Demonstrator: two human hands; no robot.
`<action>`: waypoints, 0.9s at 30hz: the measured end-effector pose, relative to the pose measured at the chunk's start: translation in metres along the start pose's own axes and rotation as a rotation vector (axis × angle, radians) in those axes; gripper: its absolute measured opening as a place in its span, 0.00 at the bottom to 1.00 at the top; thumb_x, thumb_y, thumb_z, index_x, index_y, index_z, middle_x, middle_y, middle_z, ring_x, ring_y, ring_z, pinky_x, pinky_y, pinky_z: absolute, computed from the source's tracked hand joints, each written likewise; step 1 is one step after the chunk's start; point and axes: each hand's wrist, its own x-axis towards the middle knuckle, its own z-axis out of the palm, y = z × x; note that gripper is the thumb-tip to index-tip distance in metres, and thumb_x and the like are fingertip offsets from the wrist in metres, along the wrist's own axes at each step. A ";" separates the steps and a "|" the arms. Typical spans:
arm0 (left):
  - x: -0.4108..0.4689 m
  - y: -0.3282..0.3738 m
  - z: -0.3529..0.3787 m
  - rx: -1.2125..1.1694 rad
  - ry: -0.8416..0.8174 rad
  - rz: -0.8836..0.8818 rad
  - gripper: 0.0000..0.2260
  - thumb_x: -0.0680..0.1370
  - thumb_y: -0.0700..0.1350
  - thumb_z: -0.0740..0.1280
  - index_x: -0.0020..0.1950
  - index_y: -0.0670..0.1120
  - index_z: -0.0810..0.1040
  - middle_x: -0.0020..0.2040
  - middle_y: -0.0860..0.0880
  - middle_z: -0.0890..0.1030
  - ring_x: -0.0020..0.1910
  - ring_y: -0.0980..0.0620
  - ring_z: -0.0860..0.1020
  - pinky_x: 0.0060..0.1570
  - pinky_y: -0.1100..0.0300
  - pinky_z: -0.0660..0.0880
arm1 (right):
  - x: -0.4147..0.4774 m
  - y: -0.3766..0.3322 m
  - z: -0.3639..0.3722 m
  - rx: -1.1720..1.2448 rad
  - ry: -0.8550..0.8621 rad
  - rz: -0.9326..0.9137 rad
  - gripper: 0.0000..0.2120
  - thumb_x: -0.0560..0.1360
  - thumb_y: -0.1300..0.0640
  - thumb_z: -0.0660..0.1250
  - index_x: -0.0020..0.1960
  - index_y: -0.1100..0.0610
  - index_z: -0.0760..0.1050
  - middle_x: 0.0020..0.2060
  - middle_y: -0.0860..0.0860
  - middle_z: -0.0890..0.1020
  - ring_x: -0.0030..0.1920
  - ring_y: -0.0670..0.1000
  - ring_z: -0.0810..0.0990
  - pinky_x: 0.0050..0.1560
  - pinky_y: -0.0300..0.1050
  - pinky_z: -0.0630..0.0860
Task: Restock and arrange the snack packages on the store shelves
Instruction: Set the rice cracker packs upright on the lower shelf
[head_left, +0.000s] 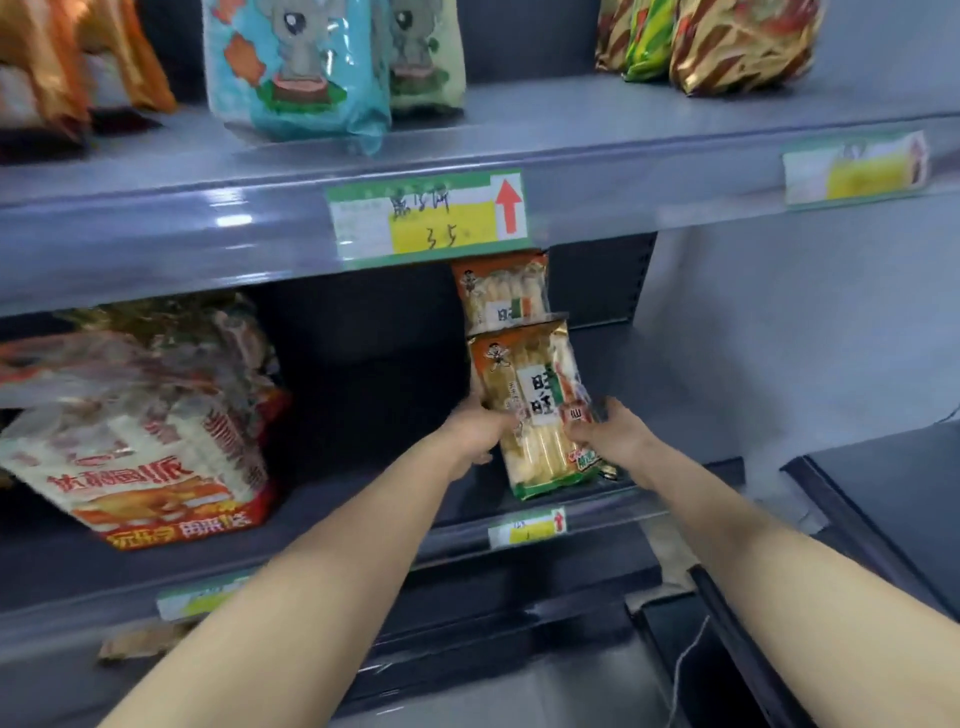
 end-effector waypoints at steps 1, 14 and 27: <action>0.008 -0.003 0.003 -0.046 -0.019 -0.019 0.18 0.77 0.43 0.67 0.66 0.46 0.69 0.59 0.52 0.77 0.55 0.52 0.74 0.52 0.56 0.73 | 0.007 0.002 0.002 0.035 -0.021 0.011 0.27 0.74 0.57 0.70 0.69 0.62 0.65 0.60 0.57 0.77 0.57 0.55 0.77 0.60 0.48 0.73; 0.058 -0.005 -0.001 -0.046 0.345 0.222 0.19 0.77 0.35 0.65 0.66 0.46 0.70 0.58 0.46 0.77 0.54 0.49 0.77 0.50 0.55 0.78 | 0.054 -0.014 0.023 0.262 0.102 -0.239 0.14 0.75 0.70 0.64 0.59 0.62 0.69 0.53 0.56 0.78 0.49 0.52 0.75 0.48 0.40 0.77; 0.062 -0.005 -0.005 0.004 0.403 0.211 0.21 0.77 0.40 0.67 0.69 0.42 0.66 0.52 0.50 0.74 0.47 0.55 0.73 0.38 0.67 0.70 | 0.065 -0.012 0.022 0.139 0.106 -0.217 0.19 0.75 0.64 0.65 0.64 0.58 0.65 0.47 0.49 0.75 0.47 0.51 0.75 0.48 0.46 0.74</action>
